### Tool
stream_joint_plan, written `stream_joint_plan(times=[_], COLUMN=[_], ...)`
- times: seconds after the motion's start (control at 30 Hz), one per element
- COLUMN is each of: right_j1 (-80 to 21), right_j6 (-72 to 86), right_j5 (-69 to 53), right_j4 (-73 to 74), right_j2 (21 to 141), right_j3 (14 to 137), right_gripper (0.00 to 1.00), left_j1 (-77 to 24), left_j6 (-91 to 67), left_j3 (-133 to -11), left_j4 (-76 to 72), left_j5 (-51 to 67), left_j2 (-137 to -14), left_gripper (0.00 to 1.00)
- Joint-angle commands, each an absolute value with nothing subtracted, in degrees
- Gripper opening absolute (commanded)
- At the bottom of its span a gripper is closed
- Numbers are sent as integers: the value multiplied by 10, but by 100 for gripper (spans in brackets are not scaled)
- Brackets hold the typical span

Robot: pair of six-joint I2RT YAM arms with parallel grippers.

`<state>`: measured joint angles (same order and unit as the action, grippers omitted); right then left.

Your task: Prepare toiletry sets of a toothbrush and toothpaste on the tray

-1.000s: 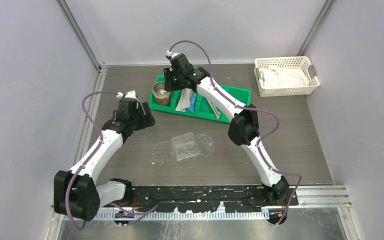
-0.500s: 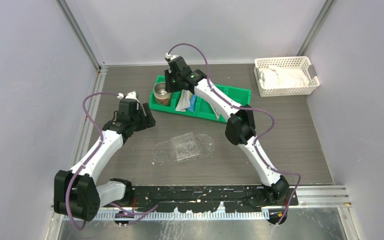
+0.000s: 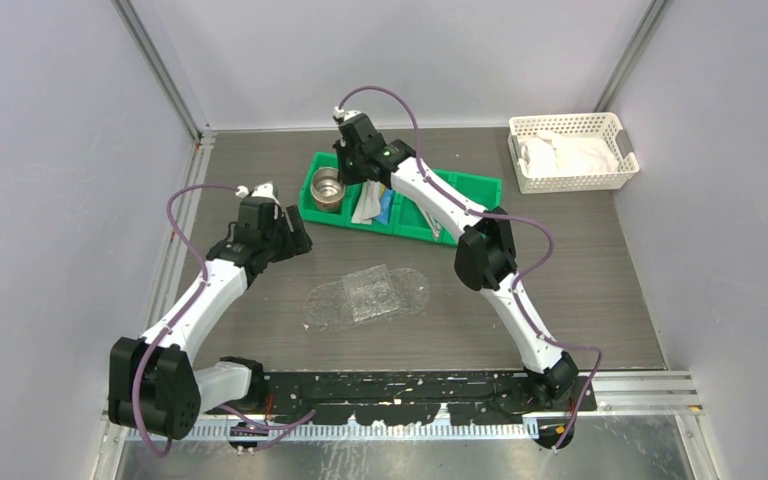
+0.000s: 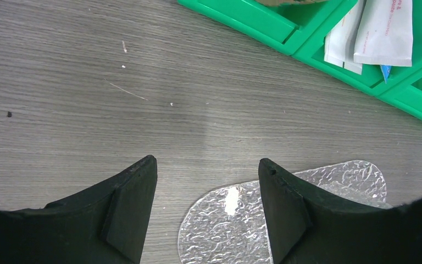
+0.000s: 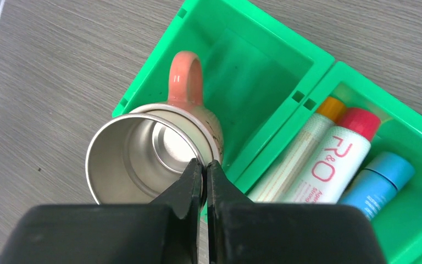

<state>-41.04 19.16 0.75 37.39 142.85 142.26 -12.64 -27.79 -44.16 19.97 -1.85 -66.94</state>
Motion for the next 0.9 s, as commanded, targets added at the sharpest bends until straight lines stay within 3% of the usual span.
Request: stream_joint_plan(times=[0.0, 0.67, 0.87], right_j1=[-413, -437, -457], right_j6=[171, 171, 186], right_j5=[29, -38, -66], right_j4=[368, 393, 410], right_j2=[1334, 1241, 1218], right_j3=[1406, 1374, 1324], right_gripper=[1, 1, 1], left_j1=[-127, -127, -127], left_j6=[-270, -279, -298], left_j3=[-441, -449, -410], left_j4=[179, 185, 146], left_j5=[-13, -12, 15], left_j2=[-668, -662, -605], left_gripper=[69, 69, 69])
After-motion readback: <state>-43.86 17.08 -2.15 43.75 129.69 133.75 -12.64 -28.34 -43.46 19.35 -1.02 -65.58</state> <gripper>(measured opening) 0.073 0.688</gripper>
